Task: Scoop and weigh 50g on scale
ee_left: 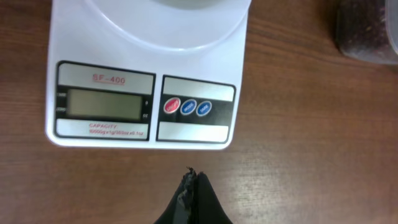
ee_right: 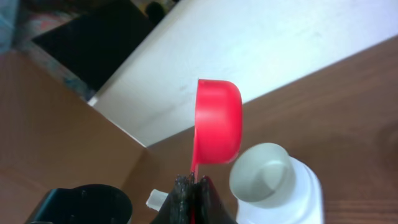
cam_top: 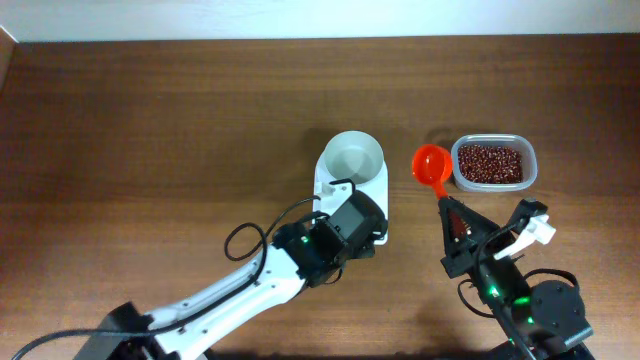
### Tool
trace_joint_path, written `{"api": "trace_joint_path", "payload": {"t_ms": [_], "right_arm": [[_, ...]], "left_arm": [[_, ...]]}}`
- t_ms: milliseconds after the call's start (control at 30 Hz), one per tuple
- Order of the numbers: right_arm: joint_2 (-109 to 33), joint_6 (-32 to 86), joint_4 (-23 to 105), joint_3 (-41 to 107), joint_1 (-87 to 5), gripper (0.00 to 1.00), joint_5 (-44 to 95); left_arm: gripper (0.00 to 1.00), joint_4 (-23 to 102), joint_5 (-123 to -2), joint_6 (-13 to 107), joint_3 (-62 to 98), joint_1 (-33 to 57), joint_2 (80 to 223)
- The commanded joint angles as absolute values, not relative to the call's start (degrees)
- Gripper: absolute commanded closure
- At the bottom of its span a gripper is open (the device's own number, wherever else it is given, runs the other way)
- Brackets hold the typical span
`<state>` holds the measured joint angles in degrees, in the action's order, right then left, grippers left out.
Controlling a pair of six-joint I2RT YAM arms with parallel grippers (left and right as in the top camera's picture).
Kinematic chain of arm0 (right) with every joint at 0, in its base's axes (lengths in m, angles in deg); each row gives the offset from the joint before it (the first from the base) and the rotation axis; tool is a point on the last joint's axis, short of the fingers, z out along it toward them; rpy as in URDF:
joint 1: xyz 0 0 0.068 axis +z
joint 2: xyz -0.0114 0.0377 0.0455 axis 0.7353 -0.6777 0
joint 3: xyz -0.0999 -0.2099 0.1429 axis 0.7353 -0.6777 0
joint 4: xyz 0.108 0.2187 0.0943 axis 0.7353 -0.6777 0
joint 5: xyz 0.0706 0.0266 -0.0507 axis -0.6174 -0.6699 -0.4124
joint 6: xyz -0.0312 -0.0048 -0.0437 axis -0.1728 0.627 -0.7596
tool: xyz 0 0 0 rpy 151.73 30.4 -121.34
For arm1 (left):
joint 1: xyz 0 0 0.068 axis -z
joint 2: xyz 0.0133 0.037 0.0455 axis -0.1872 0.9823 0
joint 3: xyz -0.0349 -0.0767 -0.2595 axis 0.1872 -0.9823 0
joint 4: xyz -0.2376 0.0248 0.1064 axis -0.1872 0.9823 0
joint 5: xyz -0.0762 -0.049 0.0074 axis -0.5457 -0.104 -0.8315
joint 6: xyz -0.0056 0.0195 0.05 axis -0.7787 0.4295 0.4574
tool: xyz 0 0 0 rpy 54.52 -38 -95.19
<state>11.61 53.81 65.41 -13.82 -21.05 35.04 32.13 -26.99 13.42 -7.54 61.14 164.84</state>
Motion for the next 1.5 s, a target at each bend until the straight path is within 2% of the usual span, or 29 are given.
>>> {"api": "trace_joint_path", "payload": {"t_ms": [0,100,267,567,1467], "right_arm": [[12.0,53.9,63.9,-13.3,-21.3,0.96,40.4],[12.0,53.9,61.6,-13.3,-21.3,0.96,40.6],[12.0,53.2,52.6,-13.3,-21.3,0.96,41.7],[12.0,50.7,52.8,-13.3,-21.3,0.96,47.1],[12.0,50.7,52.8,-13.3,-21.3,0.96,47.1]], "left_arm": [[1.0,28.1,-25.8,13.7,-7.7,61.4,168.9],[1.0,25.4,-22.1,13.6,-7.7,61.4,172.1],[1.0,21.7,-18.7,6.5,-7.7,61.4,177.1],[1.0,20.6,-16.8,6.1,-7.7,61.4,179.0],[1.0,19.1,-20.0,6.1,-7.7,61.4,181.6]]}}
